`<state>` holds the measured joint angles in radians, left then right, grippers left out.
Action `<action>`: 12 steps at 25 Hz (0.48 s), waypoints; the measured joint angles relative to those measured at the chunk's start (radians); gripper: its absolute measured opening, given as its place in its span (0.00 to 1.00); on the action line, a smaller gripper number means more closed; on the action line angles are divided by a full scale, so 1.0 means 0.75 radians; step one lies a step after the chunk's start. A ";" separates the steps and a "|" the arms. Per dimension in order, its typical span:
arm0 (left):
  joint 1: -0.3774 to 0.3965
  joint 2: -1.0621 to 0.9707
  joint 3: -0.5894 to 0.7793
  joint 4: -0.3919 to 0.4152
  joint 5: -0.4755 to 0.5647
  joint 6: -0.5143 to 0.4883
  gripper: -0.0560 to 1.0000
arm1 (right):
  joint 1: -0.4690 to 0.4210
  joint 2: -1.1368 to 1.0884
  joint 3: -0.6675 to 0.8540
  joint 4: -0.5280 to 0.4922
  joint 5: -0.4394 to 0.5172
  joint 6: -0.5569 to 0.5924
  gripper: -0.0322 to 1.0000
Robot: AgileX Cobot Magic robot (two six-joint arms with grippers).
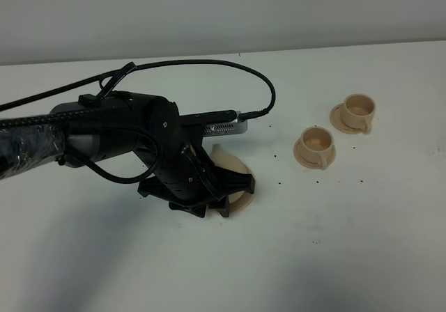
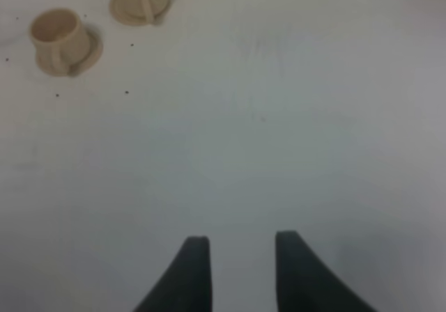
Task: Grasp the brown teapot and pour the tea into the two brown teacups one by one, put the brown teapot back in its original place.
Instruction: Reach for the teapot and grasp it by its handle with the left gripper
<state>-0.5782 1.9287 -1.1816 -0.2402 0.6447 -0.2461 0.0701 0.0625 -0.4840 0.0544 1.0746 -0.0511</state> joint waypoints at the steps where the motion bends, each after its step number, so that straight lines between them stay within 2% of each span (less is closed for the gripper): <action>1: 0.000 0.000 0.000 0.005 0.000 -0.006 0.42 | 0.000 0.000 0.000 0.000 0.000 0.000 0.26; 8: 0.000 0.000 0.000 0.051 0.016 -0.031 0.42 | 0.000 0.000 0.000 0.000 0.000 0.000 0.26; 12: 0.000 0.000 0.000 0.120 0.041 -0.077 0.42 | 0.000 0.000 0.000 0.000 0.000 0.001 0.26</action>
<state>-0.5782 1.9287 -1.1816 -0.1500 0.6753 -0.3040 0.0701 0.0625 -0.4840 0.0544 1.0746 -0.0506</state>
